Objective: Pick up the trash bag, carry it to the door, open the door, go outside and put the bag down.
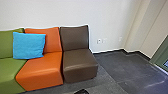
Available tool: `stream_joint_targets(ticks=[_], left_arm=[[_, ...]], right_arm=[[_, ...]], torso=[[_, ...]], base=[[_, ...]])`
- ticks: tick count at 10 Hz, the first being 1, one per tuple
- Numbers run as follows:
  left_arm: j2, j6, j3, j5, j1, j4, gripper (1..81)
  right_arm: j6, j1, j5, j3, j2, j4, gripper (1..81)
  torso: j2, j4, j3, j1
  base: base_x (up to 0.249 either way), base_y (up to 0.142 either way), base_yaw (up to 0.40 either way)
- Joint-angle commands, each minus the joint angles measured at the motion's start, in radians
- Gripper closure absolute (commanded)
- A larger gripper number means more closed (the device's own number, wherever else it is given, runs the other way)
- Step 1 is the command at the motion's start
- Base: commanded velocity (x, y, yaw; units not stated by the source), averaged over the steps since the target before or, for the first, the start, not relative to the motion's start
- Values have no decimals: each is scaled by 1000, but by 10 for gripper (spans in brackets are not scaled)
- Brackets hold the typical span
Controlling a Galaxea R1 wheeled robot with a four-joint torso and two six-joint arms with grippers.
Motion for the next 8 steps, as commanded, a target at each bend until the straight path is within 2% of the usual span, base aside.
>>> stream_joint_targets(ticks=[1,2,3,4,8], left_arm=[[-11,-2,-9,72,-123,-21,10],[-11,-2,-9,72,-131,-21,10],[-11,-2,-9,75,-143,-22,10],[-6,-2,-11,95,-158,-25,10],[11,-16,-26,132,-220,-22,10]], right_arm=[[16,124,-67,26,-54,25,10],[28,150,-94,26,-56,25,10],[38,184,-139,26,-59,26,10],[55,213,-165,32,-65,26,10],[59,224,-171,49,-76,25,10]], torso=[[-96,0,-90,62],[-128,0,-101,82],[-161,0,-57,103],[-186,0,-79,120],[-312,0,-94,200]], base=[[0,0,0],[0,0,0],[0,0,0],[0,0,0],[0,0,0]])
